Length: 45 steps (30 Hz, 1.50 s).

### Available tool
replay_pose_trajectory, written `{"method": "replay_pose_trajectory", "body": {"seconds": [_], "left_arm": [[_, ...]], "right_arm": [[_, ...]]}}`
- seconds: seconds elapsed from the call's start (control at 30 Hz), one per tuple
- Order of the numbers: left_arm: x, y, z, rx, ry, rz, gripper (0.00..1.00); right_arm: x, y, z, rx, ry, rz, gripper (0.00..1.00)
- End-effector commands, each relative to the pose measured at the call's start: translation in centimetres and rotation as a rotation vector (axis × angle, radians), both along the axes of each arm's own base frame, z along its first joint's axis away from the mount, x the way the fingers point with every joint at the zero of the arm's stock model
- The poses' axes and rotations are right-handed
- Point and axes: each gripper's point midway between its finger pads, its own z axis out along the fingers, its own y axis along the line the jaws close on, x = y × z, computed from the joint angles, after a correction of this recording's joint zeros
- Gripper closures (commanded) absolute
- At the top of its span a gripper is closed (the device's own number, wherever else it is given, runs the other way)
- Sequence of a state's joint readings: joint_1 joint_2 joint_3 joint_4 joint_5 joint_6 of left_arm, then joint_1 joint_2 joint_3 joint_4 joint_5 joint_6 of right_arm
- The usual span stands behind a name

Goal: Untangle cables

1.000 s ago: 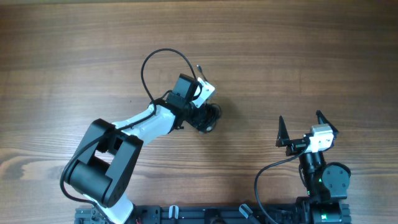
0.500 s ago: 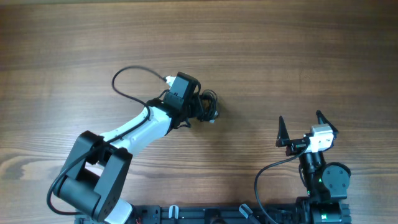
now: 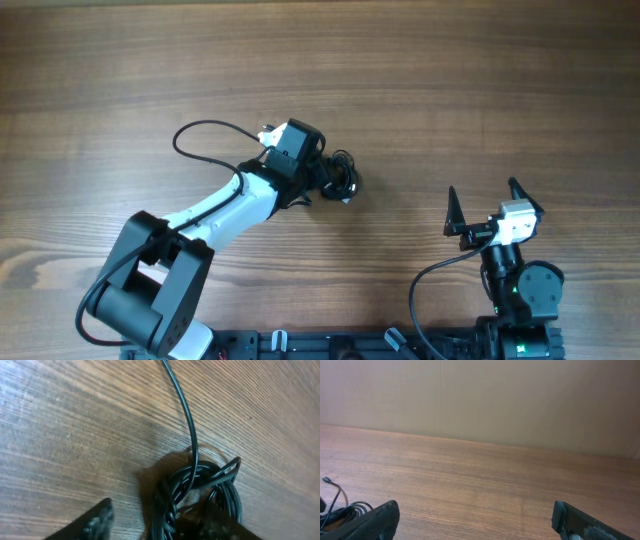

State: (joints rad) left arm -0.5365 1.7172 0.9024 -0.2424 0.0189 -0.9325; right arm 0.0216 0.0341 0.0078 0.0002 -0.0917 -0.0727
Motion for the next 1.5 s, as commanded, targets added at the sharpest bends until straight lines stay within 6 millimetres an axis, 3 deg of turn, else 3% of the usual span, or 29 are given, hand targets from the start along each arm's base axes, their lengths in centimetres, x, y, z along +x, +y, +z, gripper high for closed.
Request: {"method": "replay_pose_trajectory", "body": {"seconds": [0.0, 0.23, 0.3, 0.37, 0.43, 0.57, 0.67, 0.7, 0.77, 0.9, 1.0, 1.13, 1.23, 1.33, 1.47], "left_arm": [[0.2, 0.1, -0.2, 0.026, -0.011, -0.005, 0.45], [-1.2, -0.7, -3.2, 0.021, 0.085, -0.043, 0.46], [-1.5, -0.8, -3.9, 0.029, 0.099, -0.048, 0.56], [-1.8, -1.0, -4.1, 0.034, 0.105, -0.057, 0.8], [-1.8, -1.1, -4.1, 0.035, 0.103, -0.061, 0.96], [-1.4, -0.6, -3.6, 0.069, 0.067, -0.111, 0.96], [-1.4, 0.1, -1.7, 0.07, 0.05, -0.122, 0.96], [-1.3, 0.5, 0.3, 0.062, 0.016, -0.13, 0.96], [-1.2, 0.6, 2.4, 0.048, -0.025, -0.145, 0.96], [-1.8, -0.8, 8.3, -0.054, -0.153, -0.249, 0.96], [-2.3, -1.3, 11.4, -0.111, -0.222, -0.283, 0.96], [-3.4, -2.0, 14.1, -0.186, -0.265, -0.319, 0.96], [-3.8, -2.4, 14.5, -0.217, -0.259, -0.34, 0.96], [-3.9, -2.4, 14.1, -0.239, -0.221, -0.295, 0.96], [-3.6, -2.2, 14.0, -0.264, -0.192, -0.224, 0.96]], "right_arm": [[0.0, -0.3, -0.1, -0.006, 0.001, -0.014, 0.0], [0.0, -0.3, -0.1, -0.006, 0.0, -0.014, 0.0], [0.0, -0.3, -0.1, -0.006, 0.001, -0.014, 0.0], [0.0, -0.3, -0.1, -0.006, 0.001, -0.014, 0.0], [0.1, -0.3, -0.1, -0.006, 0.001, -0.015, 0.0], [0.0, -0.3, -0.1, -0.006, 0.001, -0.014, 0.0], [0.0, -0.3, -0.1, -0.006, 0.001, -0.014, 0.0], [0.0, -0.3, -0.1, -0.006, 0.001, -0.014, 0.0], [0.0, -0.3, -0.1, -0.006, 0.001, -0.014, 0.0], [0.0, -0.3, -0.1, -0.006, -0.001, -0.014, 0.0], [0.1, -0.5, -0.1, -0.012, 0.0, -0.026, 0.0], [0.1, -0.4, -0.1, -0.006, 0.001, -0.025, 0.0], [0.0, 0.0, 0.0, 0.012, 0.001, -0.003, 0.0], [-0.2, 1.6, 0.2, 0.217, 0.026, 0.087, 0.0], [-1.4, 5.2, 0.4, 0.896, 0.23, 0.277, 0.0]]}}
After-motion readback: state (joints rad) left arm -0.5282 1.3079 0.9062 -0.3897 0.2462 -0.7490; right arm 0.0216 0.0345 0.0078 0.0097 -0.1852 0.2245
